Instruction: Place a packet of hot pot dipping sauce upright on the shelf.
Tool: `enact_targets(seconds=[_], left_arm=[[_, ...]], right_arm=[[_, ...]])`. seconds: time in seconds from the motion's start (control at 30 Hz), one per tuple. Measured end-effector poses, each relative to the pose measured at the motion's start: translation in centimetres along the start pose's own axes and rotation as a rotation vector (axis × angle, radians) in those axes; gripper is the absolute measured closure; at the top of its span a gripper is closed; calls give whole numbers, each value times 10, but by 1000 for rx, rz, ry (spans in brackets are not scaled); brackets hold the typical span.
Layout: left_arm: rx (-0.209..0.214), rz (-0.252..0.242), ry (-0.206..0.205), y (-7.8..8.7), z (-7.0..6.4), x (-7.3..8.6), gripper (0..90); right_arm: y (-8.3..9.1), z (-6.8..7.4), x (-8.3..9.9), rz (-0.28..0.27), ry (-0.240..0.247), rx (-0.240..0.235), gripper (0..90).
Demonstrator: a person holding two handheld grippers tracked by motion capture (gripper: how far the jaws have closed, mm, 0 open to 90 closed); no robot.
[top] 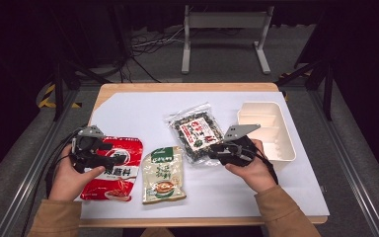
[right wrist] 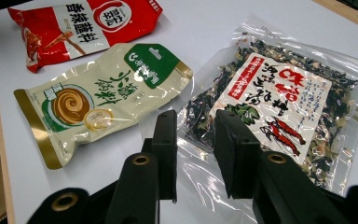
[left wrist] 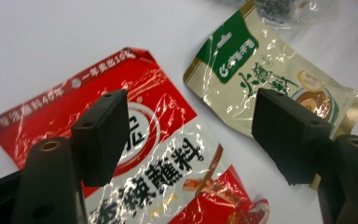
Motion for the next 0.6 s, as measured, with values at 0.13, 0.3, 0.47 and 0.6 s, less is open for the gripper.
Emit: enact_targets(seconds=[0.13, 0.3, 0.47, 0.6], left_arm=[[38, -33, -4, 5, -3, -1, 277], [57, -47, -45, 6, -7, -2, 274], [50, -44, -53, 3, -7, -3, 276], [48, -40, -50, 2, -6, -3, 278]], right_arm=[[0, -1, 1, 4, -7, 2, 694], [-4, 2, -1, 14, -5, -20, 683], [-11, 4, -2, 47, 6, -33, 675], [-14, 5, -5, 58, 15, -44, 672]])
Point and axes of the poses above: each handheld gripper's, and its own axes: y roughly backward along the jaws, x roughly out of its underside, z roughly to its left, the point moved 5 cm from there along -y, roughly forward along the jaws, and after that the axes turned 14 degrees about -z, right-handed, at the moved point
